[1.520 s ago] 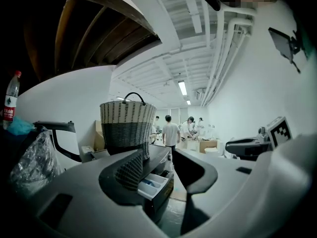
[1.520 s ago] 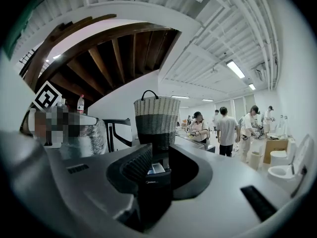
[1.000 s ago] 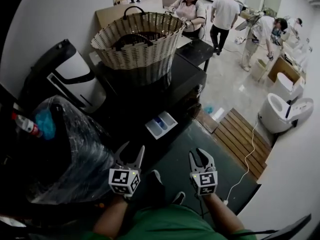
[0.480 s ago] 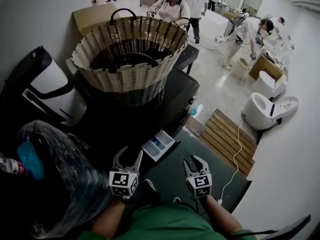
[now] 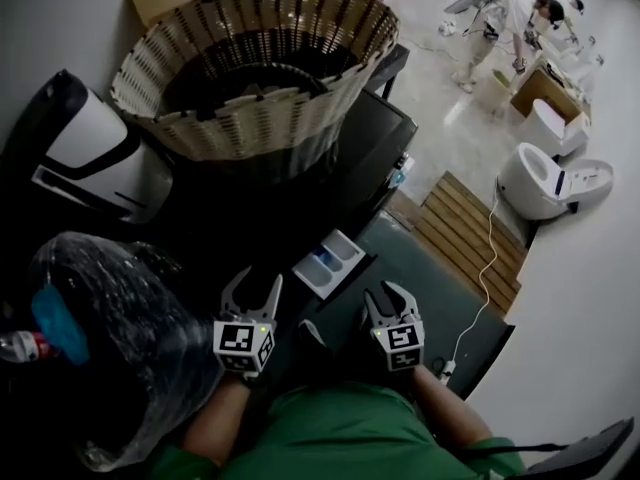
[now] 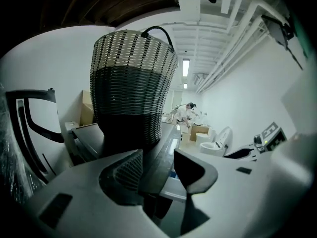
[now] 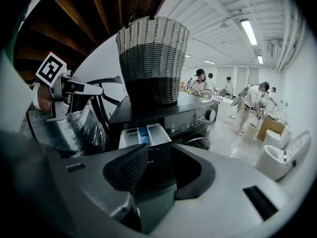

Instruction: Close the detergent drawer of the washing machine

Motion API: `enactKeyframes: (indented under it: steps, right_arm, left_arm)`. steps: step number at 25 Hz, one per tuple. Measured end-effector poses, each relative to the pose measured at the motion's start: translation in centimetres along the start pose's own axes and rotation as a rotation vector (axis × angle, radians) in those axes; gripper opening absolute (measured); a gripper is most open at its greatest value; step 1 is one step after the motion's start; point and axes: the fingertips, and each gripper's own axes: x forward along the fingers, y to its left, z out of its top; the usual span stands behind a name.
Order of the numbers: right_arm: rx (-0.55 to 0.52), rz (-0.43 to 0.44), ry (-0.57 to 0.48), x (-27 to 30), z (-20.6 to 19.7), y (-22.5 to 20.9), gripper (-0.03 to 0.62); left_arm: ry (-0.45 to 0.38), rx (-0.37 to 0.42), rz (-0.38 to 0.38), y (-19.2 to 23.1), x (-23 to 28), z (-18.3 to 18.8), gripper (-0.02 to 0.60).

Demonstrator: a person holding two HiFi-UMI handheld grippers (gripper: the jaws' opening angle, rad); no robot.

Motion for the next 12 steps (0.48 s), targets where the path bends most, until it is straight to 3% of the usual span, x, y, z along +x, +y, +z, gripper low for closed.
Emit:
enactKeyframes:
  steps: [6,8,12]
  right_arm:
    - [-0.071,0.064,-0.053,2.3,0.3,0.3,0.179]
    - [-0.089,0.086,-0.044,2.8,-0.6,0.4,0.222]
    - [-0.119,0.136,-0.004,3.9,-3.0,1.2,0.242]
  left_arm:
    - [0.02,0.02,0.065,-0.7,0.7,0.3,0.206]
    - [0.048,0.021,0.069,-1.7,0.7,-0.5,0.206]
    - [0.081,0.014,0.09,-2.8,0.3,-1.7,0.206]
